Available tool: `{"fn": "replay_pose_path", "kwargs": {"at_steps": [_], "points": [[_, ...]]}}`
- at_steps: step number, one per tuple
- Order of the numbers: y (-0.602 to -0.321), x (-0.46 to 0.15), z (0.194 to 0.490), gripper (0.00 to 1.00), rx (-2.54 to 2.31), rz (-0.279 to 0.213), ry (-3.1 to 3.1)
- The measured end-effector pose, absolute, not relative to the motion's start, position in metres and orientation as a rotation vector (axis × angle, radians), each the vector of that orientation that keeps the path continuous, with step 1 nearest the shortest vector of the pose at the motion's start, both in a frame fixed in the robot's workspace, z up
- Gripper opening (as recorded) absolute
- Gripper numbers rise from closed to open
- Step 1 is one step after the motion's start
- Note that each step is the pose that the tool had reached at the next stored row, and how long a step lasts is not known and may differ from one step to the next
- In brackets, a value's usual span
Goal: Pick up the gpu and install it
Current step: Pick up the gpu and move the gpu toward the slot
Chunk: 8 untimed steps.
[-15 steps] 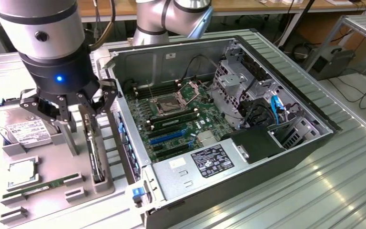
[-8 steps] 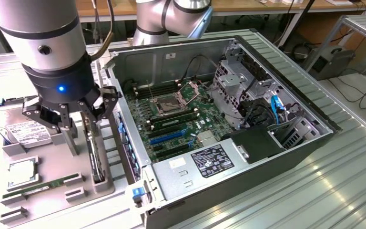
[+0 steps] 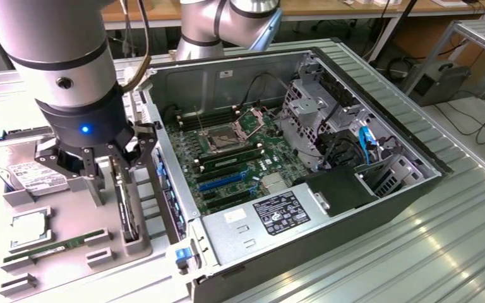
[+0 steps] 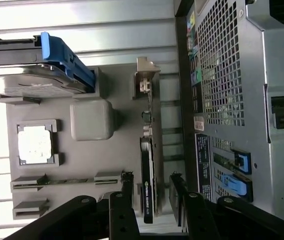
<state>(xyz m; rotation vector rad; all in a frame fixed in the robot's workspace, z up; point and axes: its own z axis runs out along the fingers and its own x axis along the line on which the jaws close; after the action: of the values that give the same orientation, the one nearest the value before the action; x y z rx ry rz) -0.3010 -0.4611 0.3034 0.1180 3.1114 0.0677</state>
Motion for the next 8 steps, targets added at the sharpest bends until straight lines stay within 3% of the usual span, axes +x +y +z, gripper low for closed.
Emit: {"fn": "replay_pose_path", "kwargs": {"at_steps": [8], "points": [[-0.461, -0.302, 0.288, 0.42, 0.118, 0.068, 3.111]]}}
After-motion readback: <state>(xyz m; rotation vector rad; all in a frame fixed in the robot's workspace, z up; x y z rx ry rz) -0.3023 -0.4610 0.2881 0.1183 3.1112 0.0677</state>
